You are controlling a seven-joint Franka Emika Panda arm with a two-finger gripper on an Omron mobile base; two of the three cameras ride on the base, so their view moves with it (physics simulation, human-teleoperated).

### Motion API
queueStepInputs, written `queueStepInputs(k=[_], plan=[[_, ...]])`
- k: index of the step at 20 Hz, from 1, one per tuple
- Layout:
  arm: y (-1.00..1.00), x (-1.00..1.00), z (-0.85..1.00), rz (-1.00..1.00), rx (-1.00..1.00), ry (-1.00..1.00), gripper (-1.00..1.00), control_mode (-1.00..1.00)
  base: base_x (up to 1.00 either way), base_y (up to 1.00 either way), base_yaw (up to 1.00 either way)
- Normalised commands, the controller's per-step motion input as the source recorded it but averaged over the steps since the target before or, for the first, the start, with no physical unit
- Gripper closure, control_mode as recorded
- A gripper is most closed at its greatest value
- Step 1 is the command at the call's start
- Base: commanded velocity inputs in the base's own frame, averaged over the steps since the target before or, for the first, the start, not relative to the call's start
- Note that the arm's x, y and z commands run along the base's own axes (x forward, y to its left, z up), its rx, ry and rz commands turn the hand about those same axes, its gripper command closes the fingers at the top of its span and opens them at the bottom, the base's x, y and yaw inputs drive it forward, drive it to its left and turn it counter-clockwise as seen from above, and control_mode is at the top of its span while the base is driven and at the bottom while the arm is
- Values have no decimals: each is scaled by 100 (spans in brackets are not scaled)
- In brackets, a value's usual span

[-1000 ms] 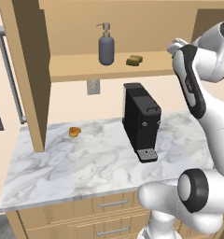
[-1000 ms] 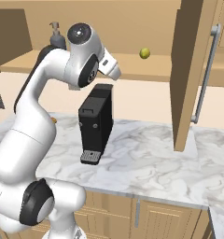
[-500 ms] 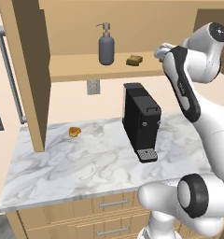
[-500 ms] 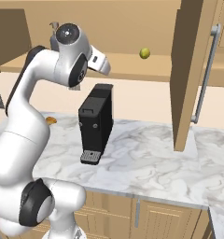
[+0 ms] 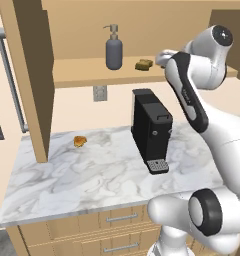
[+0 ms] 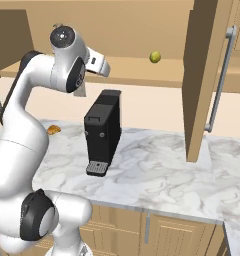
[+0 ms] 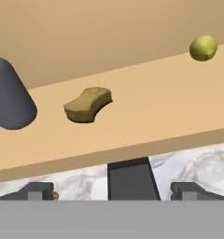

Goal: Pick the soap dispenser and sponge from the cabinet and place them on the counter.

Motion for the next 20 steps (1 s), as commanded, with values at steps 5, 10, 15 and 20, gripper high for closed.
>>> queueStepInputs(k=[5,10,15,20], plan=[[26,39,0,2,-3,0,-100,-100,0,0,0],[18,49,0,0,-2,-1,-100,-100,0,0,0],[10,53,4,0,0,-3,-100,-100,0,0,0],[5,40,1,-2,0,-4,-100,-100,0,0,0]])
